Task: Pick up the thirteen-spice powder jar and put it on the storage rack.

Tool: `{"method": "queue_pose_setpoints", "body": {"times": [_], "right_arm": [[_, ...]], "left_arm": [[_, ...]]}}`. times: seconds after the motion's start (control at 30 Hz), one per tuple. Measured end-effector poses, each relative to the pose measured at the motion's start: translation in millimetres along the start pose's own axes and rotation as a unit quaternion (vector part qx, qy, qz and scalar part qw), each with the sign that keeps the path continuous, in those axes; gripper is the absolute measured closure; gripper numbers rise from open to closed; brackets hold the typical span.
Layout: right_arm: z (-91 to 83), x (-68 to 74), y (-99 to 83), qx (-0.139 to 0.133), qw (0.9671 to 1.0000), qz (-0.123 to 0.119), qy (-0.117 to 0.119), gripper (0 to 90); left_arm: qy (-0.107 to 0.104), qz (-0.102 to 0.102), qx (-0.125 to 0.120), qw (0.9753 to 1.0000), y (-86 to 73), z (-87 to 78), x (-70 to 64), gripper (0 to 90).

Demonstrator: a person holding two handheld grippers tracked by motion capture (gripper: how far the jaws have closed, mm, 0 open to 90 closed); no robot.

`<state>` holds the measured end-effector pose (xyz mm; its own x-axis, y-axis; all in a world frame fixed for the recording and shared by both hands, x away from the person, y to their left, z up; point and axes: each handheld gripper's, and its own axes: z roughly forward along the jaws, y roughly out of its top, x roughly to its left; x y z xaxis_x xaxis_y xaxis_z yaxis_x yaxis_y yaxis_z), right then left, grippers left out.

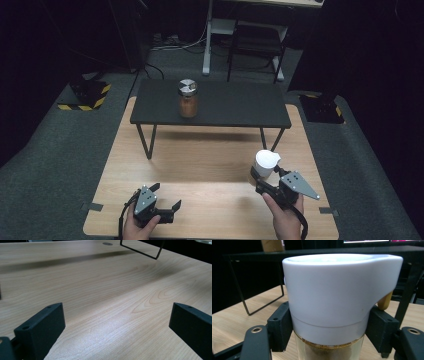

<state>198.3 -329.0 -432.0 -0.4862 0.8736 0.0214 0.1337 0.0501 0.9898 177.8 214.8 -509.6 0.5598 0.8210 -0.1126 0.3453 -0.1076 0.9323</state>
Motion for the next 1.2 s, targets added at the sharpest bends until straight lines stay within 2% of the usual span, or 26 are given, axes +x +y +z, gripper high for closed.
{"method": "queue_pose_setpoints", "body": {"times": [0.7,1.2], "right_arm": [[15.3,3.9,36.8,-0.018,0.9998,0.009,0.001,30.9],[27.3,6.4,63.1,-0.026,0.9997,-0.004,0.001,30.9]], "left_arm": [[-0.007,0.000,-0.003,1.0000,-1.1,-0.7,1.4,0.6],[-0.011,-0.002,-0.004,0.9999,-2.0,-1.4,3.4,0.6]]}}
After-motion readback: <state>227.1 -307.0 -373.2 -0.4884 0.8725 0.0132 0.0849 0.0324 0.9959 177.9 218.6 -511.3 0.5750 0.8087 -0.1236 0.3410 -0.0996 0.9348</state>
